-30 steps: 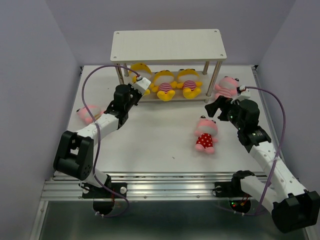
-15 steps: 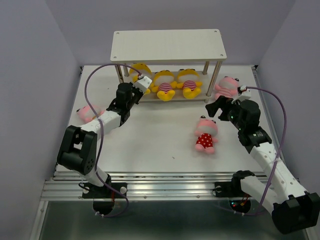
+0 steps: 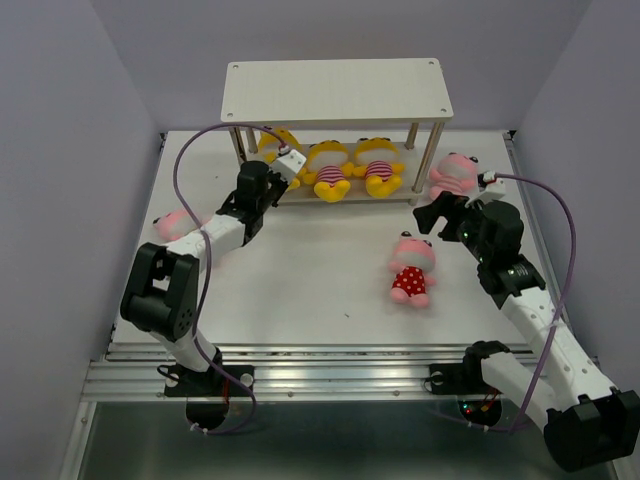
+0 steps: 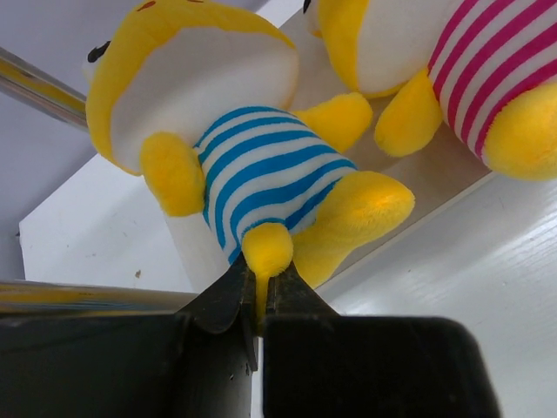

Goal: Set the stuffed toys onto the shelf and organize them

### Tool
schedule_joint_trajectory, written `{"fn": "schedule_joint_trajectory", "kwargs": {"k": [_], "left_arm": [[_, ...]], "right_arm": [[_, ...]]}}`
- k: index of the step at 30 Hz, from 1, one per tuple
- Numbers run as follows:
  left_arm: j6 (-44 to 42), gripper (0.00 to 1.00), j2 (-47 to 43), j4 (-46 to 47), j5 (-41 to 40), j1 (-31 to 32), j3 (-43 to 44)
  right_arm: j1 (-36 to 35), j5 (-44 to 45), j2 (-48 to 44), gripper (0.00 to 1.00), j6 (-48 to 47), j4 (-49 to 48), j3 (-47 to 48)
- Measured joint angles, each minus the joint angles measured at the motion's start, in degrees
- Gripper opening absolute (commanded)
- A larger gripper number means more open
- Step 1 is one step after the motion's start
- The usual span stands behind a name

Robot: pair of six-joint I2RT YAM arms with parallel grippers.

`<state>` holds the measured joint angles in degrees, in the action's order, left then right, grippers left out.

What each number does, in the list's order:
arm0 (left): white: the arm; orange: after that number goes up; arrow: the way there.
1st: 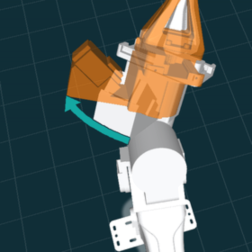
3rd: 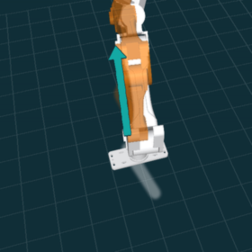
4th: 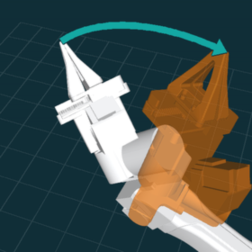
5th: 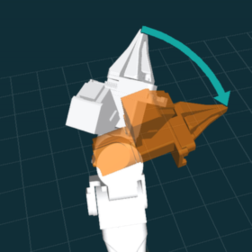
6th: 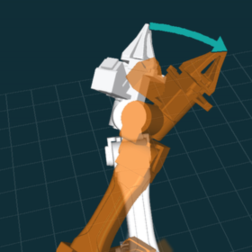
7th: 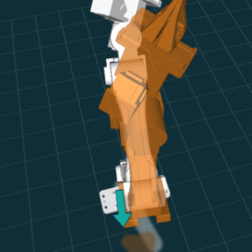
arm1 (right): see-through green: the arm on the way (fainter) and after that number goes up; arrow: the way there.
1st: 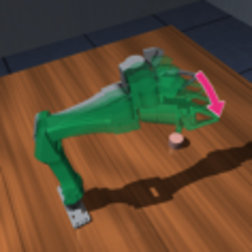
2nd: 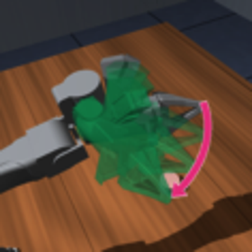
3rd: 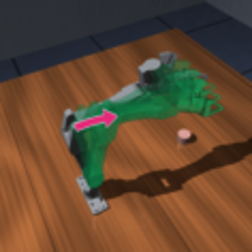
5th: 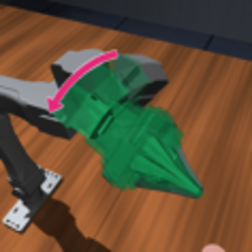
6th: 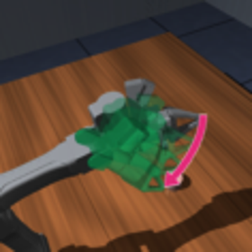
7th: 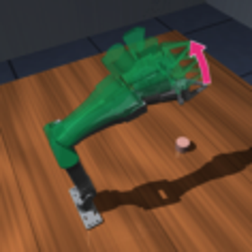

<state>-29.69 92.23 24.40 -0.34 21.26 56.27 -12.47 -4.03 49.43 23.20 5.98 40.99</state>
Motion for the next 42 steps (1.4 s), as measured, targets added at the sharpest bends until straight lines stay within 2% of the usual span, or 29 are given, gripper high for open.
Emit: {"fn": "schedule_joint_trajectory", "kwargs": {"k": [12,15,16,28,30,36,37,38,42], "left_arm": [[0.6,0.26,2.1,-5.6,1.8,-1.2,3.7],[1.2,0.35,2.1,-6.5,2.2,-1.2,3.9],[1.5,0.42,2.1,-7.0,2.3,-1.2,4.1],[4.2,0.57,2.4,-8.9,2.9,-1.2,5.7],[4.5,0.74,2.4,-9.0,2.9,-1.2,5.7],[6.0,0.76,2.4,-9.1,2.9,-1.2,5.7],[6.3,0.8,2.4,-9.2,2.9,-1.2,5.7],[6.5,0.97,2.3,-9.3,2.9,-1.2,5.7],[7.5,0.99,1.4,-10.1,2.8,-1.2,5.7]], "right_arm": [[0.0,0.9,0.0,1.0,-0.6,0.0,0.0],[0.0,1.1,0.0,1.0,-0.8,0.0,0.0],[0.0,1.1,0.0,1.0,-0.8,0.0,0.0],[0.0,1.1,-0.3,1.0,-1.0,0.0,0.0],[0.0,1.1,-0.6,1.0,-1.0,0.0,0.0],[0.0,1.1,-0.9,1.0,-1.0,0.0,0.0],[0.0,1.1,-1.0,1.0,-1.0,0.0,0.0],[0.0,1.1,-1.1,1.0,-1.0,0.0,0.0],[0.0,1.0,-1.9,1.0,-1.0,0.1,0.0]]}}
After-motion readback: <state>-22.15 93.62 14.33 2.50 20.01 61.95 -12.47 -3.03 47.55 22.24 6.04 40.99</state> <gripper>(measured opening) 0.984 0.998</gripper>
